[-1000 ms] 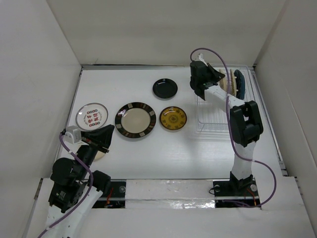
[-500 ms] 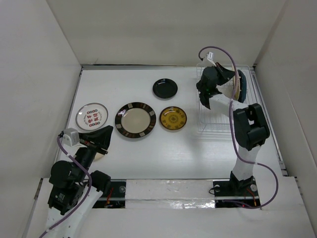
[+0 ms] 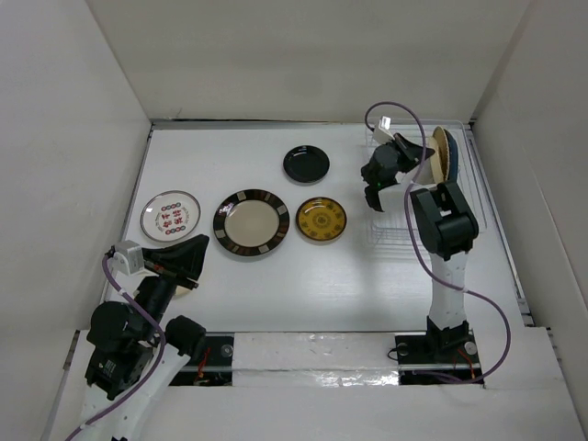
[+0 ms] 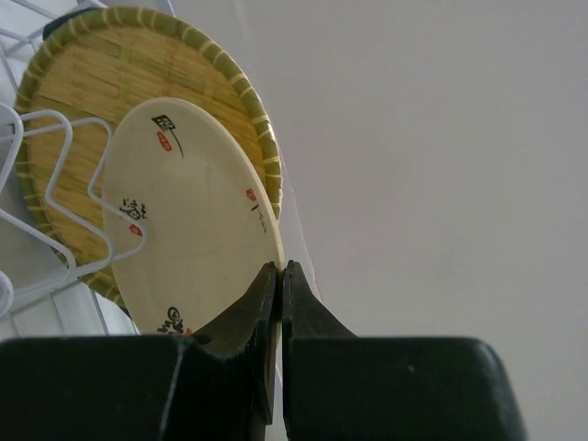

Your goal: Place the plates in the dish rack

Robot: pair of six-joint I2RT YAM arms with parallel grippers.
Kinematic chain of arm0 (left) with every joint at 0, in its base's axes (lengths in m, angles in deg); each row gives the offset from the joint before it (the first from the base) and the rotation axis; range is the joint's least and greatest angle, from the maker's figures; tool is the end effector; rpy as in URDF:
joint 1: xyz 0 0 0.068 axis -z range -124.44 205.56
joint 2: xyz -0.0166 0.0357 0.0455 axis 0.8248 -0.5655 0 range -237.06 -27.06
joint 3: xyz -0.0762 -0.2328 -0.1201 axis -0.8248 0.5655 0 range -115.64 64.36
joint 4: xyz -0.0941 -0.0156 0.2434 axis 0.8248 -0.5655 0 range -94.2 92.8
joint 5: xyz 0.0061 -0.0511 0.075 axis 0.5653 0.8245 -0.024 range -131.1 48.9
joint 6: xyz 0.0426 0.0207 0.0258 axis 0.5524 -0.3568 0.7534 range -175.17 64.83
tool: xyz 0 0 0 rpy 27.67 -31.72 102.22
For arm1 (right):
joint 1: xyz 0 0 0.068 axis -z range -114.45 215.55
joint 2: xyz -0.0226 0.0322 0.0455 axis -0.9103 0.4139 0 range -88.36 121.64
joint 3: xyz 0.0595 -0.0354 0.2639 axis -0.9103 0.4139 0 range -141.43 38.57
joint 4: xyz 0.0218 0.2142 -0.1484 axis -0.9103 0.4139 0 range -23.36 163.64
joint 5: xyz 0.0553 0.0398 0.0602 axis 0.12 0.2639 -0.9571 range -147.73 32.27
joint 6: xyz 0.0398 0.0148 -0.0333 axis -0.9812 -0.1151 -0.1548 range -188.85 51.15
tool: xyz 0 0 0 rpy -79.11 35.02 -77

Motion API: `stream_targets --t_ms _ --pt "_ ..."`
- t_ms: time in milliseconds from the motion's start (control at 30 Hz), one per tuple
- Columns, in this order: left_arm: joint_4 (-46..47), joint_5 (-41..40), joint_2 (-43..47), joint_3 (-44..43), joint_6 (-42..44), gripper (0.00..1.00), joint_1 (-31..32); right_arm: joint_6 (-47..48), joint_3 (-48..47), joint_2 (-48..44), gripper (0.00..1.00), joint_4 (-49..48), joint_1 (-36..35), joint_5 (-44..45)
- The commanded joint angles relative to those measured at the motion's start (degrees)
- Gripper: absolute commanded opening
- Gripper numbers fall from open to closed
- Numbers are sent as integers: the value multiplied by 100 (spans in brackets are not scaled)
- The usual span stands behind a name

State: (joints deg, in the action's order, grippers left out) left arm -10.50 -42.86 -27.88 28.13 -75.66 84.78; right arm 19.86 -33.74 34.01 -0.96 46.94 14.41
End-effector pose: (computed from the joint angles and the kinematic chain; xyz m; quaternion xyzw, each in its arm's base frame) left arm 0.0201 -0.0101 0.3494 0.0298 0.5576 -0.3408 0.7563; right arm 0.4331 0.1101 0.2127 -0.1034 0.6657 -0.6593 0.3339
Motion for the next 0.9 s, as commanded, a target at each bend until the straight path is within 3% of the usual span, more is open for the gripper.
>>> stream_targets --t_ms 0,167,200,267,367,467,533,700,867 --pt "187 -70 310 -104 -8 8 58 -770 -99 -406 0 -231 -29 46" --pt "187 -61 302 -104 -16 8 58 -3435 -502 -1118 0 3392 24 -261" --pt "196 -61 302 -95 -25 8 58 -3752 -686 -1162 0 3602 76 -262" --pt "205 -44 258 -95 -16 8 58 -3520 -723 -1250 0 3230 77 -131" --pt "214 -9 231 -86 -25 8 58 -2317 -705 -1259 0 1887 77 151" --pt "214 -9 223 -86 -25 8 58 -1805 -793 -1224 0 1574 77 178" --pt "205 -9 231 -77 -34 8 58 -2128 -811 -1259 0 1835 77 72" --pt "205 -17 196 -86 -34 8 58 -3674 -968 -1364 0 3724 199 -322" --pt "205 -26 152 -86 -34 8 58 -4422 -960 -1259 0 4297 375 -516"
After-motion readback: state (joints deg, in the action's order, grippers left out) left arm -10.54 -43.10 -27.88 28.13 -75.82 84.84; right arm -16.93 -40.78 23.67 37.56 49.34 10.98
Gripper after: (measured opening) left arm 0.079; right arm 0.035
